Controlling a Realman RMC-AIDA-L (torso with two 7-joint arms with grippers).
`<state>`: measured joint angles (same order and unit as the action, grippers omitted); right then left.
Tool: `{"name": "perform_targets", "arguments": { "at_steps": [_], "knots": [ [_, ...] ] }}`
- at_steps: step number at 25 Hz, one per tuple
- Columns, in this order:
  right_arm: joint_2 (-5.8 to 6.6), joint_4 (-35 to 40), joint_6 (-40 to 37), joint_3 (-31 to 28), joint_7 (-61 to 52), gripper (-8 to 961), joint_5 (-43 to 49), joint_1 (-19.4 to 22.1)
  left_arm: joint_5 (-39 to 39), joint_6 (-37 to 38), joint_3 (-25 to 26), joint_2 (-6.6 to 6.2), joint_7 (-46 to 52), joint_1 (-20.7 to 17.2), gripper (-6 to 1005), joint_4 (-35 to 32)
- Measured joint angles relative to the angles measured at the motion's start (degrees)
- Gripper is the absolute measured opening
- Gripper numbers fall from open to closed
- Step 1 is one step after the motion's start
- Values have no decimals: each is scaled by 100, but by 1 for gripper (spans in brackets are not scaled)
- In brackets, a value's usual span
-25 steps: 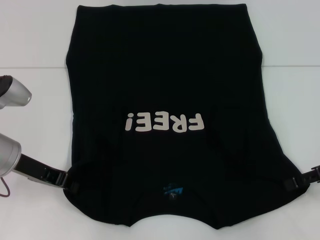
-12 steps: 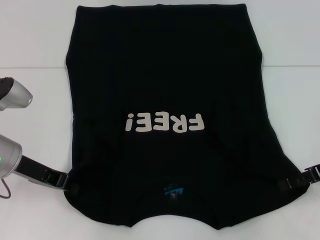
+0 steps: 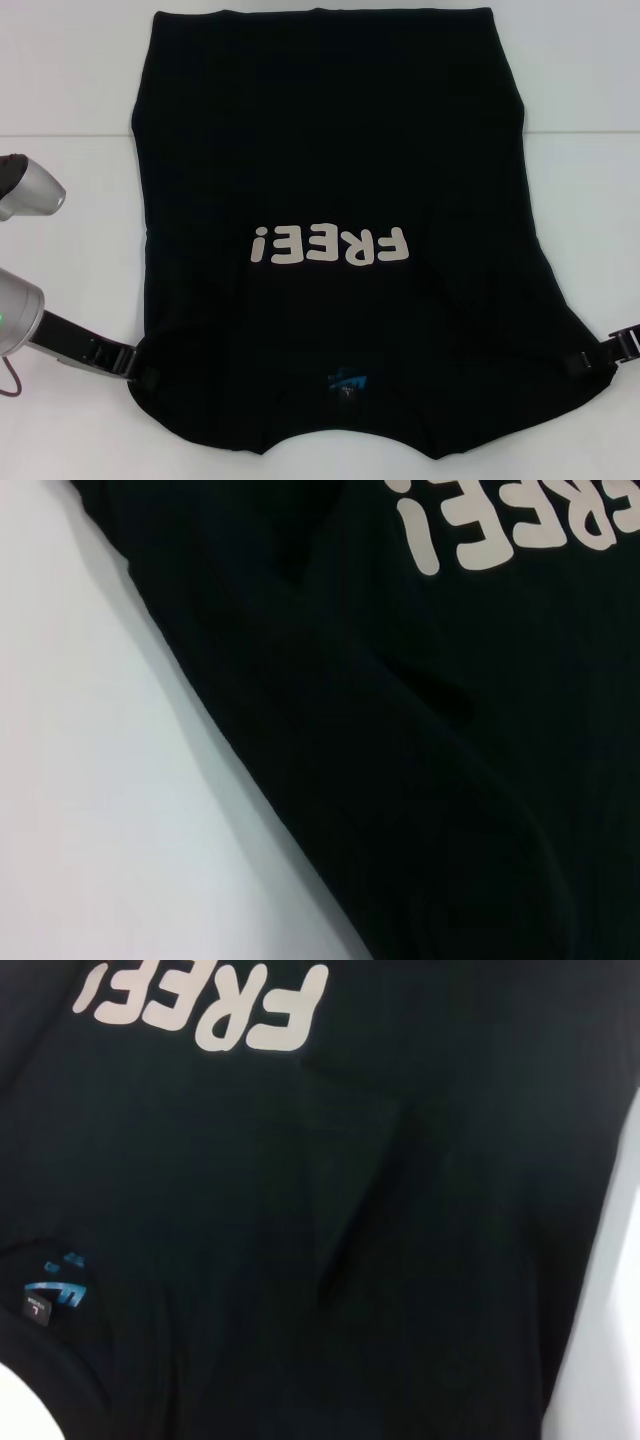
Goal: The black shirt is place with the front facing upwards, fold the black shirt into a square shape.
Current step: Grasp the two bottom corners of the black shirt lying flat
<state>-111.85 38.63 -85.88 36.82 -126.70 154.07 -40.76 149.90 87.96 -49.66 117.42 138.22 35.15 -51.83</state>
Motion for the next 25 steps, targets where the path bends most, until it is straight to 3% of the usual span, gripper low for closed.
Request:
{"name": "perform_targets", "arguments": {
  "at_steps": [9,15,17,22,25],
  "knots": [
    [-23,-5,0,37,-67,393,21,-14,-46,28,9,0,-30,-1,24,7],
    [-6,-5,-3,76,-87,157,27,-12,-53,17,9,0,-32,10,24,7],
    [12,-5,-12,77,-89,20,26,-15,-85,31,9,-3,-32,10,25,12],
    [81,32,-183,80,-36,23,4,-57,-129,97,35,-30,-42,24,25,128],
    [183,94,-460,67,120,24,-10,-73,-140,230,250,-104,11,54,25,206]
  ]
}}
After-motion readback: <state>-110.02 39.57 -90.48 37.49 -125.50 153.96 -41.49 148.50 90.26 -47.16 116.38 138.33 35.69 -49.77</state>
